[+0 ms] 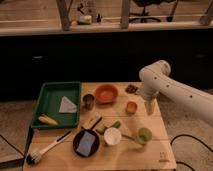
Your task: Place apple in table surface
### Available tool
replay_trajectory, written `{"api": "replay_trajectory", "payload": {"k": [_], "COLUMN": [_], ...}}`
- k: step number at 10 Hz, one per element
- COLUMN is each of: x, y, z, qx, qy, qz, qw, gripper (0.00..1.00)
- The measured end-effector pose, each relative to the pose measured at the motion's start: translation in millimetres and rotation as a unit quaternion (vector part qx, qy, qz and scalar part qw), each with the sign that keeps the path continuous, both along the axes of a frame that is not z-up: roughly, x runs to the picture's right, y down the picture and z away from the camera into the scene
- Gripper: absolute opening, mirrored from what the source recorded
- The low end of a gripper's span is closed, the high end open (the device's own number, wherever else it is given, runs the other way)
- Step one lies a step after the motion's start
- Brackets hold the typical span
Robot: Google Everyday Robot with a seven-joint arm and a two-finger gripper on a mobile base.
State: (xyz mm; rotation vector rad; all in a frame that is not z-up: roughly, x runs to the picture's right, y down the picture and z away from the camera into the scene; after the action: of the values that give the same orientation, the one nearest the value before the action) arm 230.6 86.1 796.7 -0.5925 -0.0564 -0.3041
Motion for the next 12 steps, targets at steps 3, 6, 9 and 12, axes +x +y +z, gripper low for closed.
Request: {"api": "replay_trajectory", "payload": {"k": [3,6,9,12], "x": [2.6,2.5,4.2,3.1], "y": [-0.2,-0.1,1.4,5.6], "z": [8.9,18.9,25.6,36.7], "qx": [-0.001,-0.003,-0.006,-0.010], "qy": [-0.010,-0.022,-0.031,-0.044], "qz": [-0.008,-0.016,-0.021,-0.029], "qw": [0.9999,0.9996,0.9993,0.9986], "gripper": [0.80,0.80,0.80,0.80]}}
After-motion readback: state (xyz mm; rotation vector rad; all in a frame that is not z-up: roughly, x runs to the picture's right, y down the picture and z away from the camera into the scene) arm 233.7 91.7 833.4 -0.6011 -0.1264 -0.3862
